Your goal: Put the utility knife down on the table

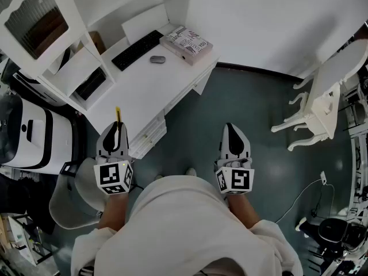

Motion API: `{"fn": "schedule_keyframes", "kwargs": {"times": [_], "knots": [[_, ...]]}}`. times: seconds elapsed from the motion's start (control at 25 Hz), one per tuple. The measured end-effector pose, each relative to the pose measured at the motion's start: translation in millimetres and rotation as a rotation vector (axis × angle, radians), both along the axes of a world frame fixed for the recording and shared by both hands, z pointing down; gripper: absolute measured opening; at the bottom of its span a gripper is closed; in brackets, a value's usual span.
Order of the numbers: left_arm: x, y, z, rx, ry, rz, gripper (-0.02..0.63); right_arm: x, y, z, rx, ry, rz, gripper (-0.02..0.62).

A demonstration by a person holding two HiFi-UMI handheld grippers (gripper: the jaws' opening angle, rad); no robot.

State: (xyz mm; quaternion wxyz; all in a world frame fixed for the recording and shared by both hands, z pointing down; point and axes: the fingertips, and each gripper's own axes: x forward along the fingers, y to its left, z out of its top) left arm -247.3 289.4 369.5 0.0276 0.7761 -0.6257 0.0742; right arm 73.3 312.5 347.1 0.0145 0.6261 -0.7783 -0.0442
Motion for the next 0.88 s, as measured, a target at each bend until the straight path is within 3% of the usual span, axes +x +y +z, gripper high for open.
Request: {"fn": "schedule_keyframes", "kwargs": {"times": [0.44,0.88], "knots": [[9.1,-8.5,5.4,-0.012,-0.003,-0.011,0.063,9.0,-11.3,8.8,-0.014,-0.021,-0.021,0.003],[44.5,-16.7,4.8,-0.013,-0.016,-0.066,0.063,47.2,-27.5,10.0,-0.021,-0.029,-0.082,0.003]]}}
